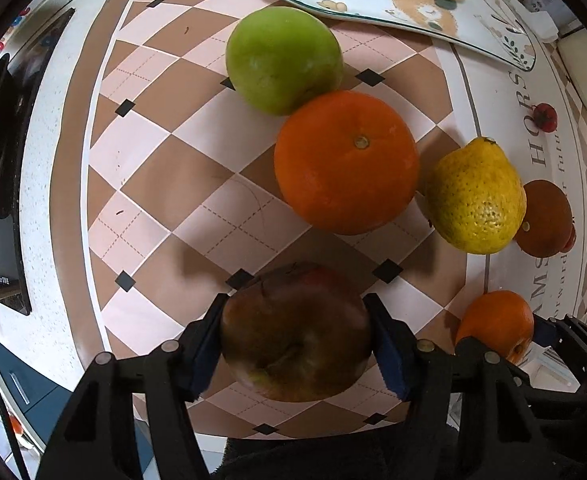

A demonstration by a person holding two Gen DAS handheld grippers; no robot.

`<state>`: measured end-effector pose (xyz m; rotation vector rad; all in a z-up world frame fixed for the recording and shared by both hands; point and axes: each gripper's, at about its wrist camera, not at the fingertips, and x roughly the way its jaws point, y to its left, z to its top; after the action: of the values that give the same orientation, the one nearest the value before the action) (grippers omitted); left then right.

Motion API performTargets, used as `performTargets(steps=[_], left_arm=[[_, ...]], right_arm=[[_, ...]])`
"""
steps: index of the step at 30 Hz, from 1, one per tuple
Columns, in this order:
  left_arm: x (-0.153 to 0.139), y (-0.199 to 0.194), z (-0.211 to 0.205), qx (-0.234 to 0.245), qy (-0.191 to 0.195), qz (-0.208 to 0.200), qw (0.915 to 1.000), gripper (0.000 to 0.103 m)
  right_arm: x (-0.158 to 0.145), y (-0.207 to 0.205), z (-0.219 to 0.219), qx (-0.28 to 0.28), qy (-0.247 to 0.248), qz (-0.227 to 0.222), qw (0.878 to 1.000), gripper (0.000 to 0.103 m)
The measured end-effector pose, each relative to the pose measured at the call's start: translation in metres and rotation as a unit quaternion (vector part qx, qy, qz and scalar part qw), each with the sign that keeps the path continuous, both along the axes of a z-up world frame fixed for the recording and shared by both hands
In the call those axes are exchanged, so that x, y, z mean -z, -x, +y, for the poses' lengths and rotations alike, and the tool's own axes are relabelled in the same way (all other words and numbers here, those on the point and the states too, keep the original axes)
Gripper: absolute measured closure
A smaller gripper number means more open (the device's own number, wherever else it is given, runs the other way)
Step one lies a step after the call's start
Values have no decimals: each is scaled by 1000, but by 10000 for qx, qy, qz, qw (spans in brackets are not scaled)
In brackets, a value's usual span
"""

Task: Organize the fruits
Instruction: 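Grasp the brown pear with the left tool while the right tool grasps an orange, then place the brown pear on the plate with the left tool while the right tool places the orange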

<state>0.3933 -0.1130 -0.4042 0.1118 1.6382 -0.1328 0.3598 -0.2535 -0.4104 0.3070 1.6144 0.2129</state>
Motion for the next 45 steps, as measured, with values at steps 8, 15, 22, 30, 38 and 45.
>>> performTargets(steps=[8, 15, 22, 30, 38, 45], left_arm=[[-10, -4, 17, -28, 81, 48, 10000, 40], [-61, -13, 17, -83, 570, -215, 9981, 40], [-136, -74, 7, -183, 1211, -794, 9893, 40], [-119, -166, 1, -196, 767, -790, 9937, 40], [-59, -216, 2, -521, 657, 59, 9965, 40], [-39, -222, -3, -503, 592, 319, 9965, 39]], right_arm=[[-1, 4, 9, -262, 130, -146, 9995, 37], [-28, -8, -1, -74, -184, -343, 9992, 37], [-80, -60, -21, 225, -416, -979, 9941, 37], [-68, -170, -50, 659, -483, -1134, 9902, 37], [-41, -229, -35, 146, -236, -899, 9956, 37], [-14, -238, -14, -129, -109, -537, 9984, 37]])
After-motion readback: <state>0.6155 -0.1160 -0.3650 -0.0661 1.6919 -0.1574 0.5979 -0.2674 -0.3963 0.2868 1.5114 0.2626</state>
